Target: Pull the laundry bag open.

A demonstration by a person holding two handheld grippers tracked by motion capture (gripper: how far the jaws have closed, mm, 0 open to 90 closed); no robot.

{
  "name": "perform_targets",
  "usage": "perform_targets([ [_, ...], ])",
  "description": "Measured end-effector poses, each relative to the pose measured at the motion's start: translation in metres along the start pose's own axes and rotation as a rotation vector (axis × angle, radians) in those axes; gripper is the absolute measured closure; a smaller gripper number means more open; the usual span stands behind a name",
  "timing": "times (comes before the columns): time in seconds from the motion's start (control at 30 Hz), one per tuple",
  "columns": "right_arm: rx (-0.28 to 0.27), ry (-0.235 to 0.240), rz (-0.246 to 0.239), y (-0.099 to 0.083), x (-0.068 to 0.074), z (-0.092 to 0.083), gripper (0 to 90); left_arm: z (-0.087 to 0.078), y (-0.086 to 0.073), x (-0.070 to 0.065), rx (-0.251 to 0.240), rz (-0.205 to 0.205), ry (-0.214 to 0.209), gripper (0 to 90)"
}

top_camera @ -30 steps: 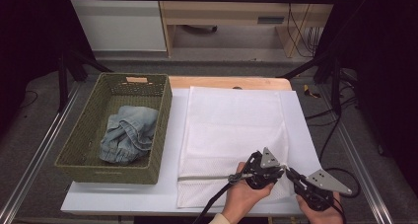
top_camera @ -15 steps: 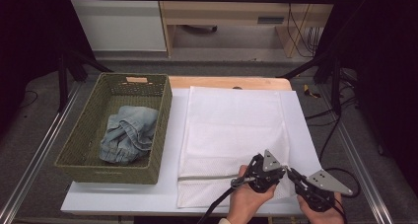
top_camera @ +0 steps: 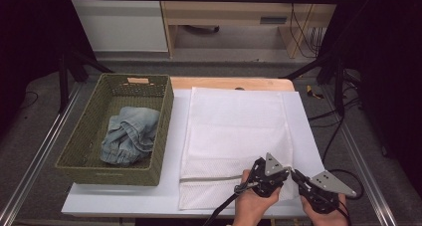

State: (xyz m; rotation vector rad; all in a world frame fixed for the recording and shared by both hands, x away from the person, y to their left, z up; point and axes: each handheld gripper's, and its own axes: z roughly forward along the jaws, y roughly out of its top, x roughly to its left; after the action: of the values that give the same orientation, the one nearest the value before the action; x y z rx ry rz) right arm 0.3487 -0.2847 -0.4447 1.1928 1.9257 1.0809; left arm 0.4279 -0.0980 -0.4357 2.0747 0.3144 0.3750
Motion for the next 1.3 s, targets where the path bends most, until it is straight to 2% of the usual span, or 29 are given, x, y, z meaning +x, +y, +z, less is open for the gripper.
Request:
perform_targets([
  [0.2, 0.009, -0.009, 0.005, 0.001, 0.001, 0.000, 86.0, -0.001, 0.001, -0.004, 0.001, 0.010, 0.026, 86.8],
  [0.3, 0.012, -0.012, 0.002, 0.002, 0.001, -0.001, 86.1, -0.001, 0.000, -0.003, -0.001, 0.011, 0.024, 86.8],
  [0.53, 0.027, -0.028, -0.016, 0.004, 0.004, 0.001, 86.5, -0.001, -0.004, -0.003, -0.007, -0.004, 0.034, 86.9],
  [0.6, 0.031, -0.030, -0.017, 0.005, 0.004, 0.001, 86.5, -0.001, -0.006, -0.003, -0.019, -0.025, 0.028, 86.8],
  [0.67, 0.035, -0.031, -0.012, 0.005, 0.004, 0.001, 86.5, 0.000, -0.008, -0.004, -0.021, -0.040, 0.029, 86.9],
  [0.77, 0.048, -0.031, -0.008, 0.005, 0.004, 0.001, 86.3, 0.000, -0.009, -0.006, -0.023, -0.031, 0.029, 86.9],
  [0.87, 0.041, -0.026, 0.002, 0.004, 0.003, 0.000, 86.1, 0.000, -0.009, -0.007, -0.030, -0.046, 0.034, 86.8],
  [1.3, 0.057, -0.037, -0.019, 0.005, 0.004, 0.001, 86.5, 0.000, -0.009, -0.007, -0.013, -0.035, 0.046, 86.8],
])
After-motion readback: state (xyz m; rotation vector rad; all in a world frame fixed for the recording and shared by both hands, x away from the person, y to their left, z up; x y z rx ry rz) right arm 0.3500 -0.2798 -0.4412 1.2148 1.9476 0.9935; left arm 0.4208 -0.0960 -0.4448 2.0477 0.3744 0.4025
